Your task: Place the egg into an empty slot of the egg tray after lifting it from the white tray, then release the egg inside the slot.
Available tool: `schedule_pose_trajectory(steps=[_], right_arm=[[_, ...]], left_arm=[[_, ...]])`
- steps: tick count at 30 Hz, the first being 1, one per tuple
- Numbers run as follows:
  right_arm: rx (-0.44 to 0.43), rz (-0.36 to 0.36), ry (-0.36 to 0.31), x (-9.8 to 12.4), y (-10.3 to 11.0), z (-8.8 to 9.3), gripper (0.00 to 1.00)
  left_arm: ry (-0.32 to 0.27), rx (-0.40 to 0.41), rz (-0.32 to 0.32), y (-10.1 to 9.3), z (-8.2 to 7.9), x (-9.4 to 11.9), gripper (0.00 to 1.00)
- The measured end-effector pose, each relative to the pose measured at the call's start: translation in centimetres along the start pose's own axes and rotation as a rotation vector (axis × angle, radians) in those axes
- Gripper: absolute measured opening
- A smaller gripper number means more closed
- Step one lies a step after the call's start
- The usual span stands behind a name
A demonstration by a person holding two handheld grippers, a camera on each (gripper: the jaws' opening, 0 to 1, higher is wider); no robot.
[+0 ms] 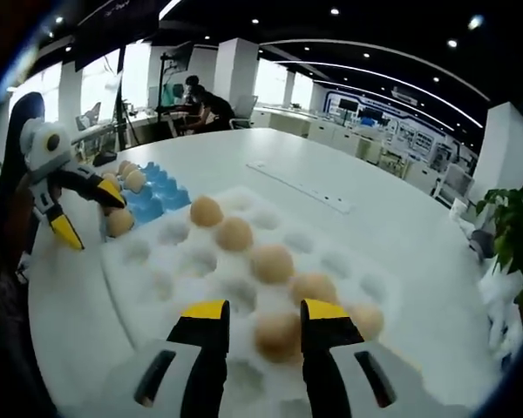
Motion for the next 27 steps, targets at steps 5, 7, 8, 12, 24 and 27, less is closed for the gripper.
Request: schedule_pose_trajectory(steps=[5,7,8,12,24,27], right_arm=[[-0.015,0.01,0.019,0.1,-1.0,0.5,0.33],[-0.013,0.015,0.022,0.1,-1.0,0.4,0.33],[-0.011,0.016,0.026,0.0,-1.0,0.4,0.33],[-0.008,0.026,0.056,-0.4,-1.5,0.6,0.33],[-0.085,-0.001,0.088,-0.4,-1.2,0.9,0.27],[-0.095,-0.002,0.081,-0.3,-1.0,0.9,0.27]], left_arm=[[-0.001,0.0,0.001,0.1,-0.1,-0.1,0.49],[-0.001,0.0,0.003,0.0,-0.1,-0.1,0.49],[-0.002,-0.001,0.004,0.0,-0.1,-0.1,0.49],[-0.003,0.001,0.004,0.1,-0.2,-0.2,0.49],[-0.01,0.001,0.005,0.1,-0.3,-0.4,0.49],[-0.014,0.002,0.008,0.1,-0.2,-0.4,0.49]])
Point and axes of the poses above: the point that each gripper's makers call its tool centre point, and the gripper's own axes: x roughly backward along the fingers, y roughly to its left, z roughly out of its underside, the point moved 9 cm from there along x, roughly backward along the fingers, and after that the axes turned 14 degrees about y, right-handed, at the moved point
